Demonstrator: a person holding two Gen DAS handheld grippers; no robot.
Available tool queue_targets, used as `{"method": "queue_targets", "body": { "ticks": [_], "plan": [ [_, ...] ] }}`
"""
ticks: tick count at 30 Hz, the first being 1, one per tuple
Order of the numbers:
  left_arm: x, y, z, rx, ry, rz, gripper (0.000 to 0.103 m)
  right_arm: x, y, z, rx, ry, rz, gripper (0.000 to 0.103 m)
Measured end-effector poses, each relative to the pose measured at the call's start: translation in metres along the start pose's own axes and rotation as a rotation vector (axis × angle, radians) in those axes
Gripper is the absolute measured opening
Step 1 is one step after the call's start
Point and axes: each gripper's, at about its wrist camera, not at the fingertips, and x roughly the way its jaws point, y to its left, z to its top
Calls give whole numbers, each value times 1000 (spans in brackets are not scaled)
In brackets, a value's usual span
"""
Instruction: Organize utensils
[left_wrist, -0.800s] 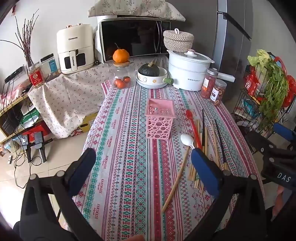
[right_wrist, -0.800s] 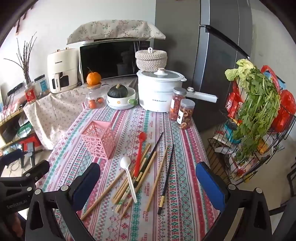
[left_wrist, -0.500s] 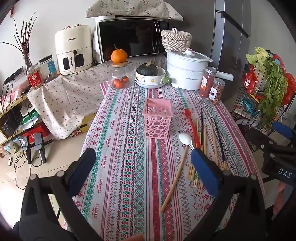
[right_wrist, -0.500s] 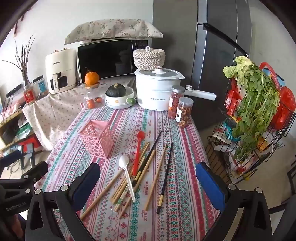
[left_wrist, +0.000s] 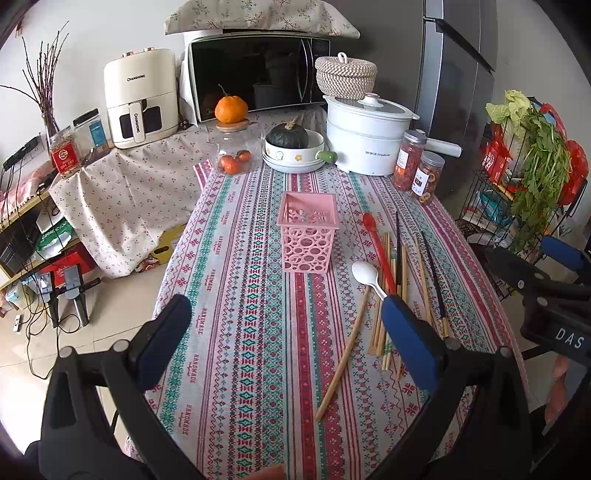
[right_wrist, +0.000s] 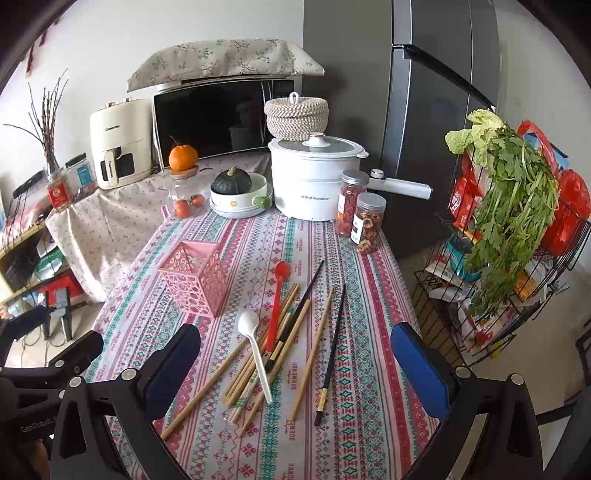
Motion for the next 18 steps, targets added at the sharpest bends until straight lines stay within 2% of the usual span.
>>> {"method": "queue_targets", "body": {
  "ticks": [18],
  "plan": [
    [3, -6, -5, 7, 11, -5, 102, 1, 0, -1, 15, 0, 6, 103]
  ]
}}
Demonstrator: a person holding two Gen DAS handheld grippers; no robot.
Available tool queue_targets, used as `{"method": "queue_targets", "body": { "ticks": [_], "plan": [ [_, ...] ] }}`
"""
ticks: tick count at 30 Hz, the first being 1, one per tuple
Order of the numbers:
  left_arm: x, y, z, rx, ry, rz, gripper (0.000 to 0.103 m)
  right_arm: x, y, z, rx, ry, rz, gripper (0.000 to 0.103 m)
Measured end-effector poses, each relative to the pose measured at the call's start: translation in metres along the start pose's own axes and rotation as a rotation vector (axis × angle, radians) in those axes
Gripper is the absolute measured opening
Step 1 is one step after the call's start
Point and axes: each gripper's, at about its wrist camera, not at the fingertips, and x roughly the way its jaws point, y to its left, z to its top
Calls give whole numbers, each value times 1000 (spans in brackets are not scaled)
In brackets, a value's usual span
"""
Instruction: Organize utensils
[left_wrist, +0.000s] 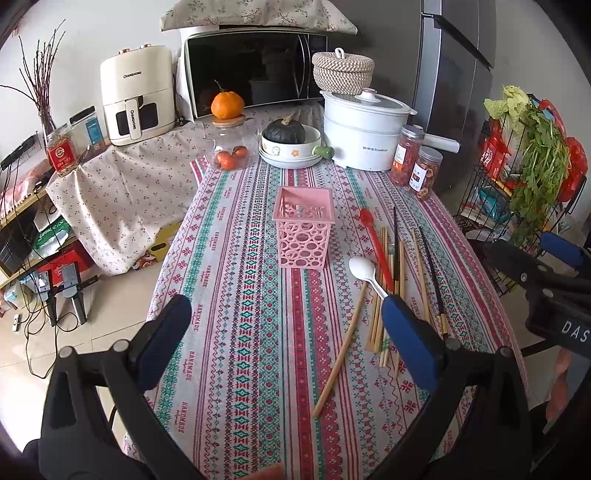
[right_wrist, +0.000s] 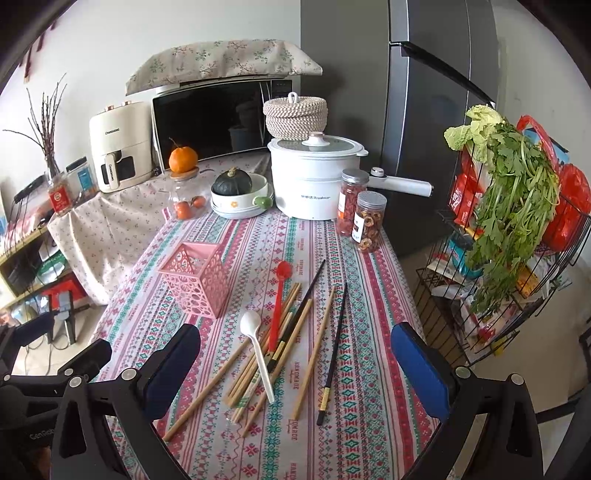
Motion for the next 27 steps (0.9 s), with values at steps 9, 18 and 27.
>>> {"method": "queue_targets", "body": {
  "ticks": [9, 18, 27],
  "plan": [
    [0, -1, -1, 0, 4, -3, 102, 0, -1, 0, 1, 0, 1, 103],
    [0, -1, -1, 2, 6, -3, 102, 0, -1, 0, 2, 0, 2, 103],
    [1, 0, -1, 1, 7, -5, 102, 1, -1, 0, 2, -1, 2, 103]
  ]
}}
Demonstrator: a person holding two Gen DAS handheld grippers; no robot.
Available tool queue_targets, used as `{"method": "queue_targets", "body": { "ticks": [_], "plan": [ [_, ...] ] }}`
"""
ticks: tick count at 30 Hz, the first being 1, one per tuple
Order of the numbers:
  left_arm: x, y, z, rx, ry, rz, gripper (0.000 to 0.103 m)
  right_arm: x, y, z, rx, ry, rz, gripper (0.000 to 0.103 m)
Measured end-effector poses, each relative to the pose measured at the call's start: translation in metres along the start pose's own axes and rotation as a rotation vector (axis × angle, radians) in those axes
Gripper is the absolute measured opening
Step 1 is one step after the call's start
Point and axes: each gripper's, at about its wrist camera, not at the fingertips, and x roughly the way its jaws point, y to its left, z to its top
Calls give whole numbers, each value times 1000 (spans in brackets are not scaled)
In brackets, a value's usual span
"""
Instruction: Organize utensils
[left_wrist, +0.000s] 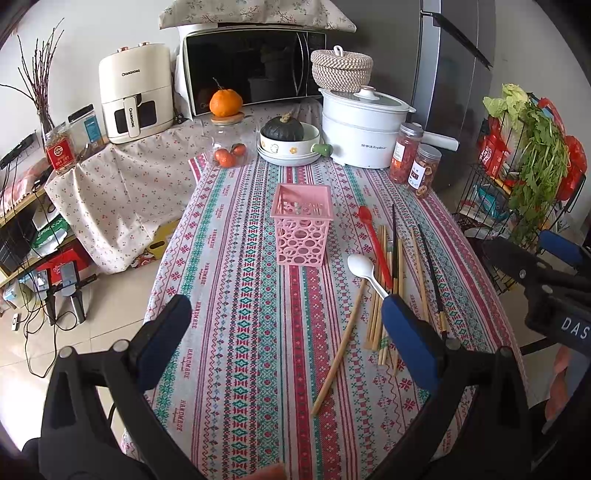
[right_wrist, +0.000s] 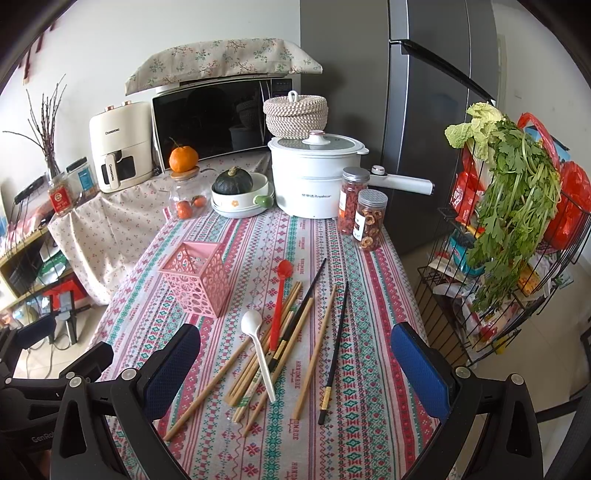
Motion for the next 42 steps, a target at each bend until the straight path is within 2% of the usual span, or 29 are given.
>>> {"method": "queue_targets", "body": {
  "ticks": [26, 31, 34, 38, 42],
  "plan": [
    [5, 1, -3, 7, 15, 8, 102, 4, -2, -2, 19, 11, -9, 103],
    [10, -8, 3, 69, -29, 37, 102, 17, -23, 10, 99, 29, 12, 103],
    [17, -18, 7, 129, -8, 32, 102, 30, -40, 14, 122, 57, -10, 103],
    [27, -31, 16, 166, 47, -41, 102, 54, -58, 17, 109, 133, -60, 103],
    [44, -49, 32, 149, 126, -154, 102, 88, -84, 18, 158, 255, -26, 103]
  ]
}}
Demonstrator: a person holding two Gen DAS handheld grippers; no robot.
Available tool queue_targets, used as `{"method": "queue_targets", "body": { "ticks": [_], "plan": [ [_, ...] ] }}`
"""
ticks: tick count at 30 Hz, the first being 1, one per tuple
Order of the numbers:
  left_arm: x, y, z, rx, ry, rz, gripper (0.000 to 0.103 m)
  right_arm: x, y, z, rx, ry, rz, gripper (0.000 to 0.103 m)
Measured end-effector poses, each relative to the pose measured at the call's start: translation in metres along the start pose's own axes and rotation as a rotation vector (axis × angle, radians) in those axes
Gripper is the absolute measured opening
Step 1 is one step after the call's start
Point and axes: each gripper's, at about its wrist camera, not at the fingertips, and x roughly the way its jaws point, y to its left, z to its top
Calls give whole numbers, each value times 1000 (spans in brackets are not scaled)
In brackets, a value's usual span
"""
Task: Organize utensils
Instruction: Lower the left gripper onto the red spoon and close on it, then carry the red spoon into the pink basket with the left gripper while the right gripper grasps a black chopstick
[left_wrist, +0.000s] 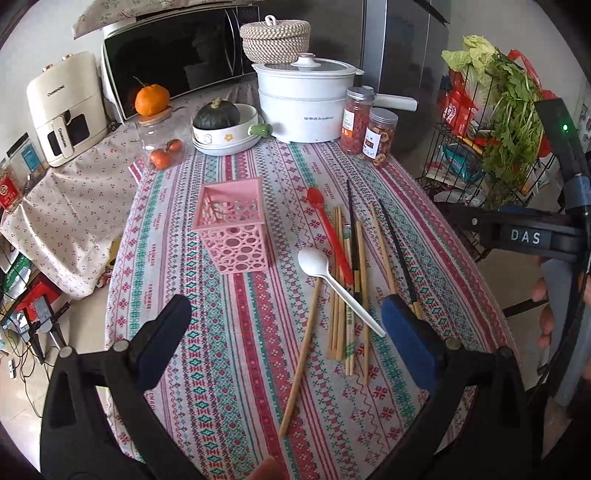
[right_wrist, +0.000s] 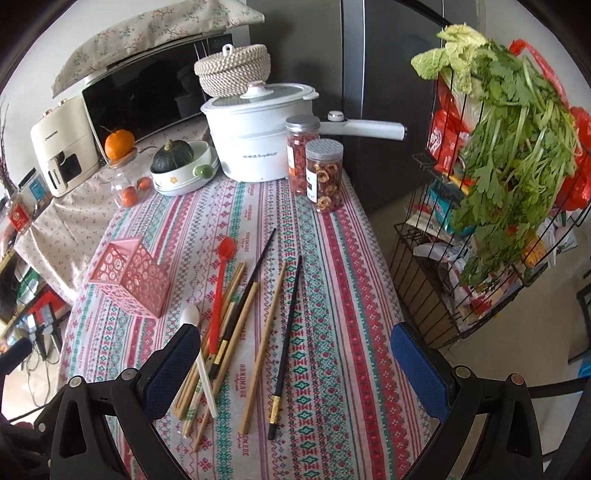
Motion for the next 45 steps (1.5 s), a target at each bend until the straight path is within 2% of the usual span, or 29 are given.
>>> {"method": "queue_targets", "body": {
  "ticks": [3, 9, 13, 16, 20, 21, 23, 30, 36, 38, 39, 42, 45],
  "plan": [
    [15, -13, 23, -14, 56, -88, 102, 28, -19, 8, 58, 94, 40, 103],
    [59, -37, 72, -35, 161, -127, 102, 69, -51, 13, 180, 196, 50, 103],
    [100, -46, 95, -41, 230, -65, 84, 85, -65, 20, 216, 205, 43, 103],
    [136, -45, 105, -87, 287, -41, 69, 95, -71, 23, 227, 216, 25, 103],
    [177, -48, 113, -121, 351, -8, 52, 107, -79, 25, 270, 244, 79, 103],
    [186, -49, 114, -121, 361, 9, 51, 109, -79, 25, 271, 249, 87, 103],
    [202, -50, 118, -128, 374, 39, 47, 112, -78, 27, 265, 252, 91, 103],
    [242, -46, 128, -158, 409, 120, 46, 121, -75, 31, 273, 268, 117, 102],
    [258, -39, 135, -186, 425, 127, 46, 128, -73, 36, 281, 273, 147, 99],
    [258, -39, 138, -183, 417, 117, 34, 131, -75, 37, 293, 274, 150, 98],
    [259, -39, 139, -178, 415, 108, 28, 132, -76, 37, 301, 276, 154, 97],
    [252, -40, 141, -162, 405, 96, 29, 139, -78, 38, 308, 279, 174, 89],
    [225, -51, 140, -139, 353, 50, 29, 148, -77, 38, 303, 288, 195, 77]
  ]
}}
